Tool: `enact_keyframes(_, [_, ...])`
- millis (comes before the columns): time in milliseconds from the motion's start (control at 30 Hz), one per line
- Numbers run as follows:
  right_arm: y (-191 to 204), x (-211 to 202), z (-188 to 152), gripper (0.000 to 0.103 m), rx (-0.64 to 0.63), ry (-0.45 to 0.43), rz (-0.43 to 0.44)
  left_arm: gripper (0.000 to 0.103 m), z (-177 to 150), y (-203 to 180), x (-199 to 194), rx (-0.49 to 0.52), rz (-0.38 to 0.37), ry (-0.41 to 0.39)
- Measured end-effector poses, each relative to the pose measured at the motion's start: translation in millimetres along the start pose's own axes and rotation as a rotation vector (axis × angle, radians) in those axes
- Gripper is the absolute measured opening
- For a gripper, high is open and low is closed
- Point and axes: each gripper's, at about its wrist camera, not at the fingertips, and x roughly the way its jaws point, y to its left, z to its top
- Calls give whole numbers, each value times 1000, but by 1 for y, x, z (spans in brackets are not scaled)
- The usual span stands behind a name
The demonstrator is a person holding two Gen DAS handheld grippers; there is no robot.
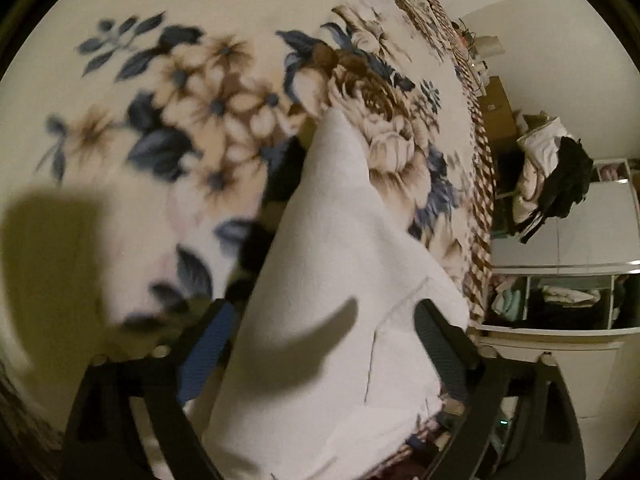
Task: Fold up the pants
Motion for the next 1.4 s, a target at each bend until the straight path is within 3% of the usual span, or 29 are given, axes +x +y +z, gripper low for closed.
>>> enact_keyframes(233, [-8, 48, -9, 82, 36, 9, 166, 96, -27, 23, 17, -65, 0, 70])
enact_keyframes(467, [10, 48, -14, 83, -7, -63, 279, 96, -34, 23, 32, -58, -15, 94])
enact_keyframes(733, [26, 65, 0, 83, -45, -52, 238, 102, -34, 22, 41, -44, -12, 102])
enact_keyframes(767, [30, 66, 0, 81, -55, -65, 228, 102, -34, 22, 41, -44, -8, 102])
enact_keyframes(867, [39, 65, -5, 51, -89, -105, 165, 102, -35, 22, 40, -49, -8, 103])
enact_keyframes(933, [43, 62, -9, 42, -94, -123, 147, 102, -36, 19, 38, -50, -29, 99])
enact_keyframes(967, [48, 59, -13, 35, -106, -136, 136, 92, -36, 18, 37, -44, -35, 93])
enact_keyframes(1000, [53, 56, -16, 31, -114, -141, 135, 74, -38, 16, 34, -29, -26, 82])
enact_keyframes(1100, [65, 44, -24, 28, -130, -157, 114, 42, -43, 12, 22, 7, -26, 55])
enact_keyframes(1200, [77, 32, -30, 27, -152, -164, 104, 30, -45, 2, 4, 29, -44, 24])
enact_keyframes(1400, [110, 1, -40, 25, -200, -176, 115, 25, -36, -33, -31, 77, -58, -32])
